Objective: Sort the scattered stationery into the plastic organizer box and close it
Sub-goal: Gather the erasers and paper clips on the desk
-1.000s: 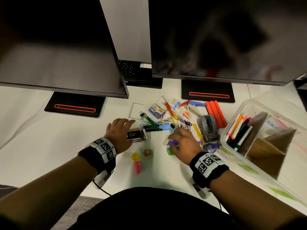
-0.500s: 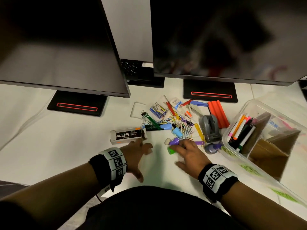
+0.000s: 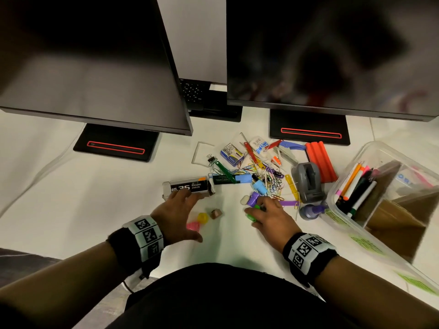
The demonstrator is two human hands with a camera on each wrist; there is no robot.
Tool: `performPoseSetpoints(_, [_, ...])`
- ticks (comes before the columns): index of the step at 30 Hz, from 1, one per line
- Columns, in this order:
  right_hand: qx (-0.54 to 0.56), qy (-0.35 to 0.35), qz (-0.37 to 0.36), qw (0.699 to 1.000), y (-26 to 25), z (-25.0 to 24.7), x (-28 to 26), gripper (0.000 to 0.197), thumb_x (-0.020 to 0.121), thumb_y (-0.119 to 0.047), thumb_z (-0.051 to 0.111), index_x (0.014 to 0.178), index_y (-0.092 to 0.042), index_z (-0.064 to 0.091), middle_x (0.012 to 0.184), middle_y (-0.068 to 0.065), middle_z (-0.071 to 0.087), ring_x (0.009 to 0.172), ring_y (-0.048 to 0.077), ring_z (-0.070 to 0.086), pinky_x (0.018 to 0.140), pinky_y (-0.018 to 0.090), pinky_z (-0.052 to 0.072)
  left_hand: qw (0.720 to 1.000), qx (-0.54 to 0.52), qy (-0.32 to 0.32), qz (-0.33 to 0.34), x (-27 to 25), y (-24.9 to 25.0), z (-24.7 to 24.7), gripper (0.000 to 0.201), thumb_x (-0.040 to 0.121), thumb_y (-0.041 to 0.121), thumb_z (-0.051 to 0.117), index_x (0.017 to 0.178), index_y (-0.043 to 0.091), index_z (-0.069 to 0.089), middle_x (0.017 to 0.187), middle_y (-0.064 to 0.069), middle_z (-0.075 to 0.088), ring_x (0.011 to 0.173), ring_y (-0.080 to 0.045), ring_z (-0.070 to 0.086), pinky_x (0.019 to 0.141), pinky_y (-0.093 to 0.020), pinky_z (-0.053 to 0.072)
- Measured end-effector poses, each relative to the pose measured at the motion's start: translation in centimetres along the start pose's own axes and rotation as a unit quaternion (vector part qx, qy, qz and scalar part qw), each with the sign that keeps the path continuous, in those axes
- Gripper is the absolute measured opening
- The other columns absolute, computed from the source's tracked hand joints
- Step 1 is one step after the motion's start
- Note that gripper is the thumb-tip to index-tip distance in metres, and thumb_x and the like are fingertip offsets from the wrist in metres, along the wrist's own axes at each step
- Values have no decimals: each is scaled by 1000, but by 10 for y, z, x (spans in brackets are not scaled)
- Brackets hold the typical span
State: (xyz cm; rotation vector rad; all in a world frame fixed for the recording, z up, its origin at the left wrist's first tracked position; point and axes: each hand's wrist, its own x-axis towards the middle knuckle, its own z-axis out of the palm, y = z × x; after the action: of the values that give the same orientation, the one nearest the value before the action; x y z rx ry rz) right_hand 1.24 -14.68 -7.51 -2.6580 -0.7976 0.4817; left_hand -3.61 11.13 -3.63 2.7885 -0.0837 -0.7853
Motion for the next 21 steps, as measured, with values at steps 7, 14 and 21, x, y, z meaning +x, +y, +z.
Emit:
performPoseSetpoints(7, [-2, -54, -2, 999, 7, 4, 9, 33, 92, -17, 50, 123, -25, 59, 124, 8, 45, 102, 21, 48, 84, 27, 41, 996, -18, -91, -11, -15, -16, 16, 110, 61, 52, 78, 145, 27, 12, 143, -2, 25, 127, -24, 41, 106, -36, 41])
performPoseSetpoints(14, [136, -4, 40, 990, 4, -7, 3, 14, 87, -12, 61, 86, -26, 62, 83, -10, 52, 82, 13, 50, 73, 23, 42, 993, -34, -46, 105, 25, 8, 26, 70, 78, 33, 70, 137, 25, 34, 133, -4, 36, 119, -22, 45, 100, -31, 40])
performPoseSetpoints(21, [137, 61, 93, 984, 10, -23, 4, 34, 81, 0, 64, 112, -12, 68, 115, 13, 48, 103, 24, 54, 90, 10, 29, 982, 17, 80, 169, 40, 30, 11, 34, 79, 39, 46, 108, 23, 55, 97, 3, 64, 91, -5, 52, 71, -15, 54])
